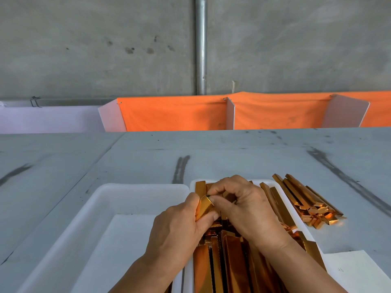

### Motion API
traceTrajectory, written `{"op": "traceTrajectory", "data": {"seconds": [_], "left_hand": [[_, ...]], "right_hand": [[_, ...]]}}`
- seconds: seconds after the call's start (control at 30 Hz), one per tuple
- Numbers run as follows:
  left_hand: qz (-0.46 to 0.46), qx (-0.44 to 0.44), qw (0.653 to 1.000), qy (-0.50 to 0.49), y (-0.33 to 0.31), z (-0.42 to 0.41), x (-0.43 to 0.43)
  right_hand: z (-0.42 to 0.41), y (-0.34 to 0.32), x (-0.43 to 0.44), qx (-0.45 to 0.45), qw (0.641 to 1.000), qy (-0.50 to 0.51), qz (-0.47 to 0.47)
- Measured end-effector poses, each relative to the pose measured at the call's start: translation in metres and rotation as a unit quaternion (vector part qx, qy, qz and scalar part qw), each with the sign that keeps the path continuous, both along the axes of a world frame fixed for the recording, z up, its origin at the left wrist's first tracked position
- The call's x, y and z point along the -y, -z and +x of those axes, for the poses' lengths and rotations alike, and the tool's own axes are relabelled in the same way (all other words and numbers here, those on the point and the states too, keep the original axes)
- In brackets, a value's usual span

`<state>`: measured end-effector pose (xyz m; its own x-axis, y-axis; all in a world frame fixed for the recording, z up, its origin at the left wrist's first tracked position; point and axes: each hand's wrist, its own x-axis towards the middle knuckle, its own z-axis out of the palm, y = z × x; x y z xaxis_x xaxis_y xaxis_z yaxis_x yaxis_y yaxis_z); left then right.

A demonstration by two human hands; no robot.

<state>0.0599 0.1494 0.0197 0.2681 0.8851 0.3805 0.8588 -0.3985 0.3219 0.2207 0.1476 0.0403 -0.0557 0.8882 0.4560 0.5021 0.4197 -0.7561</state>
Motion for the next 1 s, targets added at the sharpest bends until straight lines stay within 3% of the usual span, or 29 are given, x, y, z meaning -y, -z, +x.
{"op": "traceTrajectory", "data": {"seconds": [0.23, 0.43, 0.83, 1.0], "left_hand": [[-0.014, 0.016, 1.000, 0.005, -0.002, 0.000, 0.001], [-0.035, 0.083, 0.996, 0.014, -0.003, -0.001, 0.001], [-0.078, 0.259, 0.962, 0.035, -0.001, -0.003, -0.001], [-0.076, 0.268, 0.960, 0.026, 0.001, -0.002, -0.002]], "right_hand": [[0.000, -0.003, 0.001, 0.009, 0.999, -0.010, -0.034], [-0.001, -0.004, 0.006, -0.034, 0.996, -0.042, -0.072], [-0.011, -0.005, 0.009, -0.055, 0.995, -0.070, -0.053], [-0.012, -0.002, 0.008, -0.075, 0.990, -0.077, -0.088]]}}
